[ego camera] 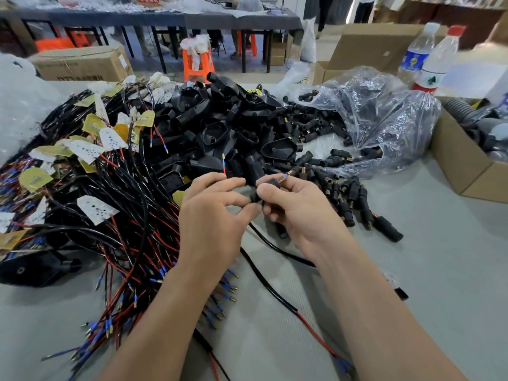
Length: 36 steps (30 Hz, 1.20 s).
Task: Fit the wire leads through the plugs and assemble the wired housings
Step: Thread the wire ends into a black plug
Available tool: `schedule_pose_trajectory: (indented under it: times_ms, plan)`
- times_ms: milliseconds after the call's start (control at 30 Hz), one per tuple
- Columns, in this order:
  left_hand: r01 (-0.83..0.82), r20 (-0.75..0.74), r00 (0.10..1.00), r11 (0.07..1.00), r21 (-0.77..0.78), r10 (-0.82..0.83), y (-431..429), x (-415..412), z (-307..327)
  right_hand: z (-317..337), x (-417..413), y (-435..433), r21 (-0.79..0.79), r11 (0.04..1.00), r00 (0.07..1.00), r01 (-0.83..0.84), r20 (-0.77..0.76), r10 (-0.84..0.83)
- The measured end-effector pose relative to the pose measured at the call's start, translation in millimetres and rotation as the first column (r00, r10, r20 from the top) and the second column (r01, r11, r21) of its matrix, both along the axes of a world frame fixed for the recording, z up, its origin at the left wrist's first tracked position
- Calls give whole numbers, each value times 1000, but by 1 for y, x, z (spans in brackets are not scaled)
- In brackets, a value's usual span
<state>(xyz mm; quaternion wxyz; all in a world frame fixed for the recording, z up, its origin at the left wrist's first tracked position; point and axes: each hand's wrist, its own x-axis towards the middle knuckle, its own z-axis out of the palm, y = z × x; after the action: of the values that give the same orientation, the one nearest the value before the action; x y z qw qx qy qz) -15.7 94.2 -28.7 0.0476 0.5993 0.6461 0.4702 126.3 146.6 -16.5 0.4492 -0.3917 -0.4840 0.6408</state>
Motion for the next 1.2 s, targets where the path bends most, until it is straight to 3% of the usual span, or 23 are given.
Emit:
schedule_pose_trajectory:
  times_ms: [200,433,600,767,833,933,1000,1133,1200]
  plan:
    - [-4,41,999,1000,-14,5,-2,1,5,3,2,-2,-21,999,999,-44,-5,44]
    - [-13,27,1000,1000,-5,13,-1,2,4,4,4,-2,-10,995,995,96,-7,-96]
    - [0,28,1000,999,-39,1,2,-1,5,4,2,-4,15,998,996,62,63,-63]
    - [1,31,1000,998,-68,1,1,0,1,6,2,0,-50,972,963,231,-128,-236]
    - [-8,34,999,998,-61,10,1,1,1,7,3,-1,-76,982,970,171,-164,-182]
    - [-9,87,996,998,-61,14,1,1,4,7,2,-4,-40,998,993,51,-102,-55]
    - [11,98,995,998,-62,-5,0,2,5,8,0,-4,-27,998,993,54,-99,-56]
    - [-33,295,953,992,-120,68,-1,5,8,10,0,-3,-13,994,985,104,-138,-105]
    - [11,528,846,989,-149,70,2,2,9,9,2,-2,24,998,992,62,-107,-60]
